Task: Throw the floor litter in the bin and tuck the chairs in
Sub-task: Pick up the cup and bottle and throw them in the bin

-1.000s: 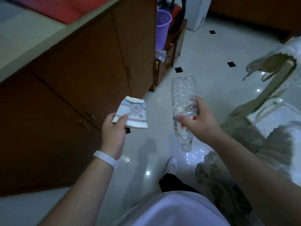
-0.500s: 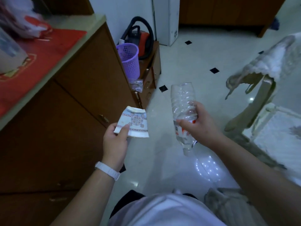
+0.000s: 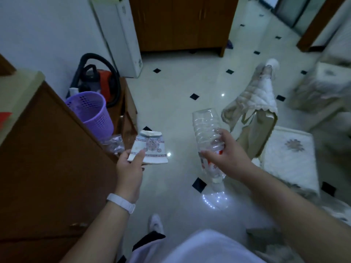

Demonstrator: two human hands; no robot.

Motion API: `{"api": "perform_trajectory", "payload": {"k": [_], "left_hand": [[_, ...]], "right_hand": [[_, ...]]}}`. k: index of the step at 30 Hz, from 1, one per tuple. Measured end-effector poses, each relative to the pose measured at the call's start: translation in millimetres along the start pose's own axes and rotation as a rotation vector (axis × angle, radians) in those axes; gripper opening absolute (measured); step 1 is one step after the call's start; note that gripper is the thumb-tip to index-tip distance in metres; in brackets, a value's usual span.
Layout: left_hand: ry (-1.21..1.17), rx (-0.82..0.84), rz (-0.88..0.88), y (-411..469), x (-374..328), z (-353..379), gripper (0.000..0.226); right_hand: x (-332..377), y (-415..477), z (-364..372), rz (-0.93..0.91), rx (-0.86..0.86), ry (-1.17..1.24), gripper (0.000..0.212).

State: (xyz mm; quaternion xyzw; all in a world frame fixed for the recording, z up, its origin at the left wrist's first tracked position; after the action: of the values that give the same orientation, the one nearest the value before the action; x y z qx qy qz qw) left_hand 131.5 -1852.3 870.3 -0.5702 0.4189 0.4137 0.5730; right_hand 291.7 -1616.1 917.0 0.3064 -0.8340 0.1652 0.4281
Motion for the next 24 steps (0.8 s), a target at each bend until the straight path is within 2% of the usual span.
{"api": "perform_trajectory", "payload": {"k": [4, 13, 19, 22, 24], "left_hand": [[0.009, 0.125, -0.004, 64.9, -22.1, 34.0, 0.008], [0.095, 0.335, 0.035, 136.5, -43.4, 129.6, 0.008], [0.152, 0.306, -0.015, 182.1, -38.3, 177.7, 0.006], [0.163, 0.294, -0.028, 204.9, -49.4, 215.7, 0.005], [0.159, 0.283, -0.037, 221.6, -60.6, 249.0, 0.011]], "right_hand": [[28.9, 34.6, 0.8, 0.043, -0.107, -0.064, 0.079], [40.5, 83.1, -5.4, 0.186, -0.258, -0.046, 0.052], [10.7, 159.5, 7.0, 0.248, -0.283, 0.045, 0.056], [4.0, 221.4, 19.5, 0.247, -0.275, 0.103, 0.07], [3.7, 266.3, 22.3, 0.228, -0.256, 0.143, 0.072]]}}
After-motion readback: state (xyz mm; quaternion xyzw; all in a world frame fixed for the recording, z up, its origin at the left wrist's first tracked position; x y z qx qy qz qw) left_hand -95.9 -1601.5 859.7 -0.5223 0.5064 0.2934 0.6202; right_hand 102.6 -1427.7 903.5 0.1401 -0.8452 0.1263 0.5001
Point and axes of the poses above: each hand's wrist, its own y-axis towards the middle knuckle, its own z-axis out of the palm, x = y × z, the point moved 6 cm from there along y, towards the middle knuckle, and after that the axes turned 11 degrees about -x, right-handed, at the moved point
